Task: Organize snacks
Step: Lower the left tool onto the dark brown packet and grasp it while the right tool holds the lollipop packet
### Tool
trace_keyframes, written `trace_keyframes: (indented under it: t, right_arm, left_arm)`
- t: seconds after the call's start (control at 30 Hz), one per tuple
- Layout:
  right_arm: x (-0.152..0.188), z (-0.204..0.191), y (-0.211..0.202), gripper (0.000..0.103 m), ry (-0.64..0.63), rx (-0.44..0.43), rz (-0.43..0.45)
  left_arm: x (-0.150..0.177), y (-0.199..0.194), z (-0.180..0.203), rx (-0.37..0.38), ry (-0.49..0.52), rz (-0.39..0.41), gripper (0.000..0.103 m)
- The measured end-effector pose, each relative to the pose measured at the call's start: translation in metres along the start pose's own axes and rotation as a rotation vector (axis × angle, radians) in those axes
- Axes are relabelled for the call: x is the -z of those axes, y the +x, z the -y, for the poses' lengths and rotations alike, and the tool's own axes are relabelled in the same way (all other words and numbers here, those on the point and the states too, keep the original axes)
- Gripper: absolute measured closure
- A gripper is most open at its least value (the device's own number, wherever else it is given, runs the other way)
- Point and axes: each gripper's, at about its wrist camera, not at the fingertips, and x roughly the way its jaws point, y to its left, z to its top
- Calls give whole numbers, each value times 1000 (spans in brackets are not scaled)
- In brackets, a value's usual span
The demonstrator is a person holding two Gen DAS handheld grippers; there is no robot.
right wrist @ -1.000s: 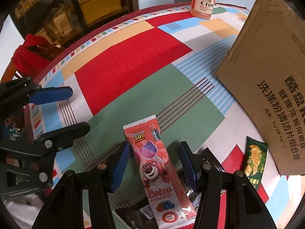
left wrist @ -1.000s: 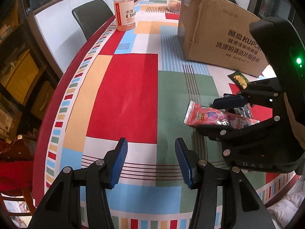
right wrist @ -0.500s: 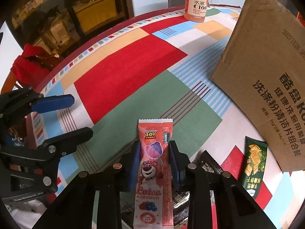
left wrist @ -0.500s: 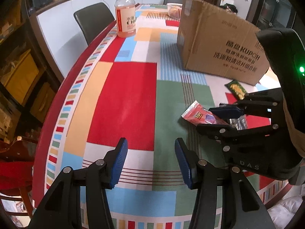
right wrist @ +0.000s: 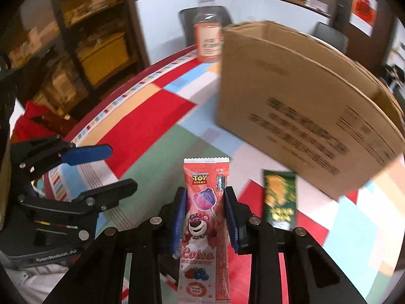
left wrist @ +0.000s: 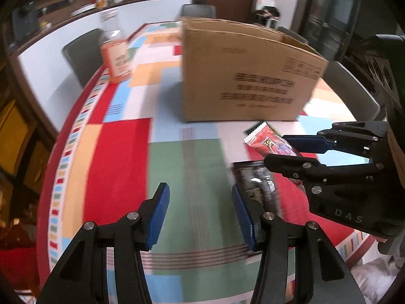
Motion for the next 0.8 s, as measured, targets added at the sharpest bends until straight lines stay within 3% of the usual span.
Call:
trace_keyframes:
  t: [0.37,0.7,0.8]
  right_arm:
    - [43,57,-19,72,193,75,15]
    - [70,84,-18,72,279,101,16]
    - [74,87,-16,72,288,107,20]
  left_arm:
    - [-13,35,56,91,63,-105,52]
    - [-17,77,85,37,101,-178,52]
    - [-17,85,90,-19,131,-166,51]
